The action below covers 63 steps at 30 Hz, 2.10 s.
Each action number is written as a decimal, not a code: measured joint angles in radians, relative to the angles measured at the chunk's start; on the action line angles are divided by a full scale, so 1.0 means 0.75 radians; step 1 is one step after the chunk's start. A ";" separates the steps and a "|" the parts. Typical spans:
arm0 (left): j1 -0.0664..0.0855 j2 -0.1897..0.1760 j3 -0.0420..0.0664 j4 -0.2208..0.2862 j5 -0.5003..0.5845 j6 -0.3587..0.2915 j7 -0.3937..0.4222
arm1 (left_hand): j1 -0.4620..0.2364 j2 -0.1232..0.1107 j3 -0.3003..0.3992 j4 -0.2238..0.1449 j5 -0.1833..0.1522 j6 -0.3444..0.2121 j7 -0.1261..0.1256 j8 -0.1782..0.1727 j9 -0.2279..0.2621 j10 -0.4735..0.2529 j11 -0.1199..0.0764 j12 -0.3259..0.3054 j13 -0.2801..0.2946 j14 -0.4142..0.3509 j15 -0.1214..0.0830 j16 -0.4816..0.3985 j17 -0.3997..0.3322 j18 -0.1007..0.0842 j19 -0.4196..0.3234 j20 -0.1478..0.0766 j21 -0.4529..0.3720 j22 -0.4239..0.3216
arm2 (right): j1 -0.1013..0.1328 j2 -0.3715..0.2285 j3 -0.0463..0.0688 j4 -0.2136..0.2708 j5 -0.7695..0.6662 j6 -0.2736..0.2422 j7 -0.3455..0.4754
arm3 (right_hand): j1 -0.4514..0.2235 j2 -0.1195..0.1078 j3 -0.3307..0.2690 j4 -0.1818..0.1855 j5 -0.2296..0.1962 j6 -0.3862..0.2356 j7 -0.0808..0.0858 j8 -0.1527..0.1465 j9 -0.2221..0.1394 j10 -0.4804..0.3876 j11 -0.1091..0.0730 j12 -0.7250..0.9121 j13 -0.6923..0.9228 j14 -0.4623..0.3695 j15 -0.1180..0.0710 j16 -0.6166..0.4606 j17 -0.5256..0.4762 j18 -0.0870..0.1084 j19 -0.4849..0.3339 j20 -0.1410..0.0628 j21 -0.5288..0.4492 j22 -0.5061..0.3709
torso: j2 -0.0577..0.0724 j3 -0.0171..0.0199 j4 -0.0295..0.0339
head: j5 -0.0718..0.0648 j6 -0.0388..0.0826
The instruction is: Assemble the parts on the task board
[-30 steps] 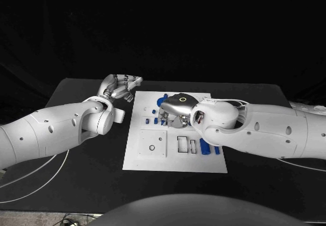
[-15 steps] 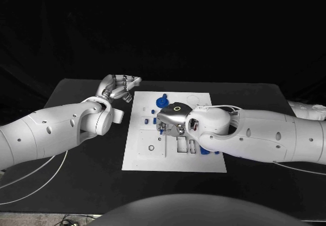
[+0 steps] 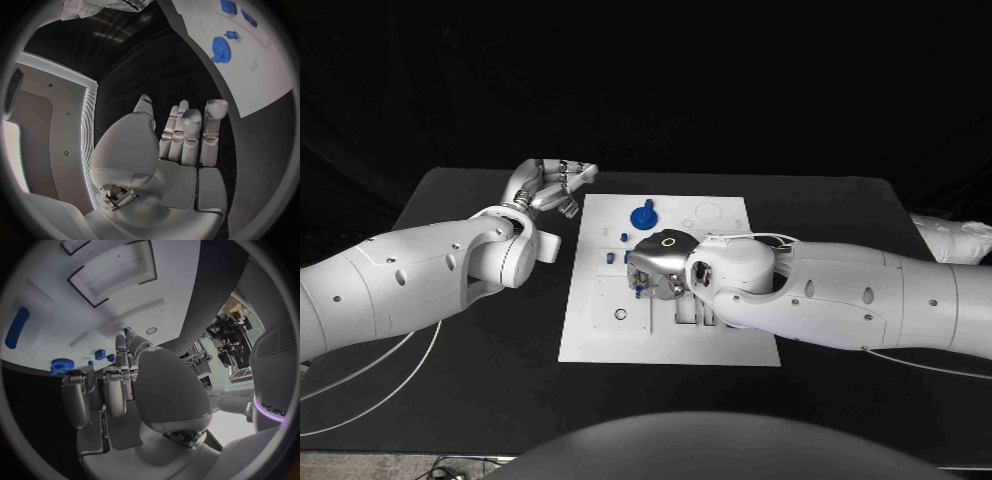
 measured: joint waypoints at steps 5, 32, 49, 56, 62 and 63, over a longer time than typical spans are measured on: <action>0.000 -0.002 0.000 0.003 0.000 0.000 0.000 | 0.000 0.000 0.000 0.000 0.000 0.000 0.000 0.000 0.000 0.000 0.000 0.000 0.000 0.000 0.000 0.000 0.000 0.000 0.000 0.000 0.000 0.000 | -0.009 0.010 0.000 -0.007 0.000 -0.005 0.007 | 0.000 0.000 0.000 0.000 0.000 0.000 0.000 0.000 0.000 0.000 0.000 0.000 0.000 0.000 0.000 0.000 0.000 0.000 0.000 0.000 0.000 0.000 | 0.001 0.0003 0.0006 | 0.001 0.000; 0.000 -0.003 0.000 0.002 0.000 0.001 0.000 | 0.000 0.000 0.000 0.000 0.000 0.000 0.000 0.000 0.000 0.000 0.000 0.000 0.000 0.000 0.000 0.000 0.000 0.000 0.000 0.000 0.000 0.000 | -0.016 0.007 -0.003 -0.010 -0.007 -0.018 0.010 | -0.005 -0.005 0.004 -0.004 0.000 -0.060 0.020 -0.016 -0.011 -0.060 0.015 -0.005 -0.002 -0.001 0.011 0.000 0.000 0.000 -0.005 0.014 0.000 -0.001 | -0.001 0.0004 -0.0001 | -0.009 0.000; 0.000 -0.002 0.000 0.001 0.000 0.003 -0.001 | 0.000 0.000 0.000 0.000 0.000 0.000 0.000 0.000 0.000 0.000 0.000 0.000 0.000 0.000 0.000 0.000 0.000 0.000 0.000 0.000 0.000 0.000 | -0.017 -0.001 -0.003 -0.011 -0.011 -0.010 -0.005 | -0.047 -0.047 0.004 -0.004 0.000 -0.245 0.017 -0.021 -0.034 -0.193 0.060 -0.005 -0.002 0.000 0.048 0.000 0.000 0.000 -0.005 0.048 0.000 -0.001 | -0.001 0.0001 -0.0001 | -0.012 0.000; 0.000 -0.002 0.000 0.001 0.000 0.004 -0.001 | 0.009 0.009 -0.006 -0.006 0.005 0.000 0.000 0.000 0.000 0.000 0.000 0.000 0.000 0.000 0.000 0.000 -0.001 0.000 0.000 0.000 0.000 0.000 | -0.017 -0.048 -0.003 0.015 -0.002 -0.082 0.003 | -0.094 -0.078 -0.028 0.020 0.000 -0.234 0.036 -0.006 -0.024 -0.203 0.069 -0.005 0.001 0.000 0.057 0.000 0.000 0.000 -0.005 0.057 0.000 -0.001 | 0.000 0.0001 -0.0001 | -0.010 0.000; 0.000 -0.002 0.000 -0.002 0.000 0.004 -0.001 | 0.009 0.009 -0.006 -0.006 0.005 0.000 0.000 0.000 0.000 0.000 0.000 0.000 0.000 0.000 0.000 0.000 -0.001 0.000 0.000 0.000 0.000 0.000 | 0.037 -0.150 -0.004 0.074 0.135 -0.252 0.043 | -0.147 -0.060 -0.065 0.053 0.000 -0.217 0.071 0.000 -0.018 -0.184 0.068 0.009 0.004 -0.002 0.060 0.000 0.001 0.000 -0.001 0.061 0.000 -0.001 | -0.001 -0.0003 -0.0009 | -0.008 0.000; 0.000 -0.002 0.000 -0.003 0.000 0.005 -0.001 | 0.009 0.009 -0.006 -0.006 0.005 0.000 0.000 0.000 0.000 0.000 0.000 0.000 0.000 0.000 0.000 0.000 -0.001 0.000 0.000 0.000 0.000 0.000 | 0.053 -0.169 -0.003 0.082 0.168 -0.275 0.050 | -0.155 -0.053 -0.072 0.056 0.000 -0.226 0.080 -0.005 -0.018 -0.184 0.068 0.009 0.004 0.000 0.067 0.000 0.001 0.000 0.000 0.067 0.000 -0.001 | -0.001 -0.0005 -0.0009 | -0.009 0.000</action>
